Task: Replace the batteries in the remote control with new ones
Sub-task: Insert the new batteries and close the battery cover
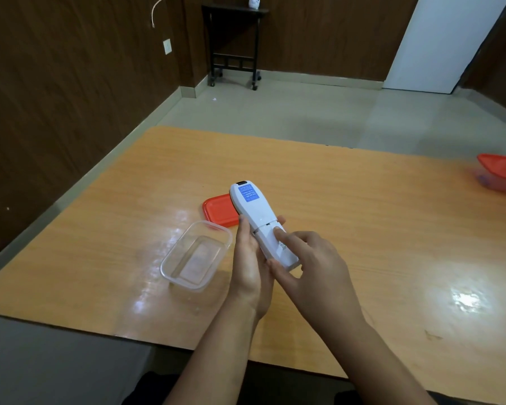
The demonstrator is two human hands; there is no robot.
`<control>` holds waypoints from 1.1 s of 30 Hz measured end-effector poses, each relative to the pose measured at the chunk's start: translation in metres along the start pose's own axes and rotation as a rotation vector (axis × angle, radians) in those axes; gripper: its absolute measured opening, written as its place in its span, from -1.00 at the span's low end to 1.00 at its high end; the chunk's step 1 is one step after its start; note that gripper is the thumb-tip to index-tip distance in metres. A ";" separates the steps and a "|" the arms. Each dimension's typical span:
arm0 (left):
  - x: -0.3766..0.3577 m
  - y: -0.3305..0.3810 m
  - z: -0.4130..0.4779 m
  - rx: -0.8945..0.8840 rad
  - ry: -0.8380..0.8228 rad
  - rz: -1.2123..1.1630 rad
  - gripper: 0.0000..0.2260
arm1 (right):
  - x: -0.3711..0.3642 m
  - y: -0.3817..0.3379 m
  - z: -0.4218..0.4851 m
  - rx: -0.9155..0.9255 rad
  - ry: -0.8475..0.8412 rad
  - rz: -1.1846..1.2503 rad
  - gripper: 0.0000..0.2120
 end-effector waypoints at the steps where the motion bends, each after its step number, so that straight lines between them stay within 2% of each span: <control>1: -0.001 0.000 0.000 -0.001 -0.010 0.006 -0.54 | 0.000 0.001 0.000 -0.006 -0.008 0.005 -0.54; 3: 0.001 0.001 0.001 0.005 -0.021 0.003 -0.56 | -0.002 0.002 -0.001 -0.010 -0.039 0.054 -0.54; 5: 0.004 0.003 0.001 0.002 -0.016 -0.021 -0.60 | -0.005 0.005 0.000 -0.064 -0.081 0.266 -0.53; 7: 0.007 0.008 0.001 -0.042 -0.005 -0.030 -0.64 | -0.014 0.011 -0.002 -0.302 -0.150 0.742 -0.52; 9: 0.008 0.012 0.000 -0.089 0.011 0.021 -0.63 | -0.024 0.019 -0.008 -0.579 -0.140 1.196 -0.58; 11: 0.009 0.015 -0.002 -0.133 0.032 0.101 -0.64 | -0.032 0.025 -0.010 -0.720 -0.153 1.398 -0.73; 13: 0.008 0.016 -0.004 -0.160 0.037 0.147 -0.65 | -0.035 0.026 -0.011 -0.750 -0.193 1.438 -0.84; 15: 0.007 0.017 -0.004 -0.169 0.026 0.174 -0.68 | -0.036 0.028 -0.012 -0.758 -0.183 1.432 -0.86; 23: 0.008 0.021 -0.008 -0.199 0.051 0.236 -0.72 | -0.035 0.026 -0.011 -0.736 -0.121 1.443 -0.85; 33: 0.011 0.015 -0.002 -0.113 0.035 0.103 -0.72 | -0.038 0.024 -0.013 -0.763 -0.143 1.481 -0.76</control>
Point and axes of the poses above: each hand's wrist, its own z-axis towards the middle knuckle, its own x-axis out of the back of the hand, y = z × x, the point moved 8 cm from there along z, towards the middle knuckle, and after that the axes turned 6 degrees about x, right-handed, at the moved point
